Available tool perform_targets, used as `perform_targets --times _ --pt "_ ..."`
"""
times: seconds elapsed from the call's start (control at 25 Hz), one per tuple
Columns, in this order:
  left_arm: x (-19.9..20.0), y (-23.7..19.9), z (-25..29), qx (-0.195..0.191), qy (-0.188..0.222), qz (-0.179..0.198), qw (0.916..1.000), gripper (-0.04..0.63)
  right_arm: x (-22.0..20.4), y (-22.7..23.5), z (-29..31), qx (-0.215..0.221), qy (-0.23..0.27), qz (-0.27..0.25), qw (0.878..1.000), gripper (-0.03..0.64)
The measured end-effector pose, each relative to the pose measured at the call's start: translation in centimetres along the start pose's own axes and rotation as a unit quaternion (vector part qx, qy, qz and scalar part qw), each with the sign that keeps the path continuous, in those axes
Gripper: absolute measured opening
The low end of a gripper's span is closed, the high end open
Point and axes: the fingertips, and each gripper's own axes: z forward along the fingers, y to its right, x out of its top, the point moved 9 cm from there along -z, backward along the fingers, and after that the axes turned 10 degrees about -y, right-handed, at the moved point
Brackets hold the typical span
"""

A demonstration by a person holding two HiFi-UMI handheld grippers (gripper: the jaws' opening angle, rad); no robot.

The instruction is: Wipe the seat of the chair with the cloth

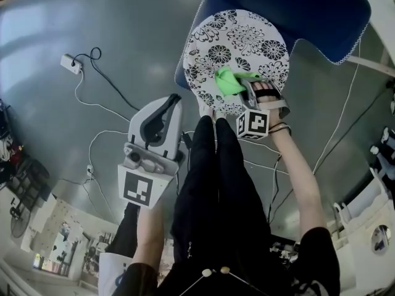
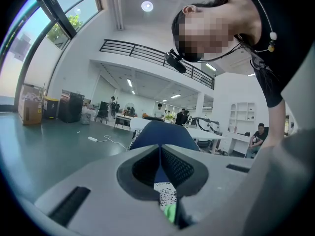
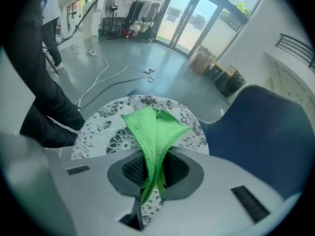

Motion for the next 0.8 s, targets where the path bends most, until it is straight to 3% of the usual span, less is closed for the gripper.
perform_targets --times 0.16,0.32,0.56,0.8 --pt "0.1 0.2 0.0 -0.004 -0.004 0.005 1.0 0.008 -3.5 7.5 2.4 -0.082 -0.055 0.04 0.994 0.052" --pt "0.3 0.0 -0.3 -0.002 -0.007 0.006 1.0 0.008 -5.9 13.1 4.8 -0.134 -0.093 0.038 0.986 0.052" --pt "-0.3 0.0 -0.4 0.001 -0.018 0.003 0.9998 0.008 -6.0 15.2 8.2 -0.115 -0.107 0.003 0.988 0.052" --pt "-0.3 -0.1 -0.5 0.003 -0.02 0.006 0.9998 0.008 -5.6 11.2 8.2 -0.082 -0.103 -0.02 0.991 0.052"
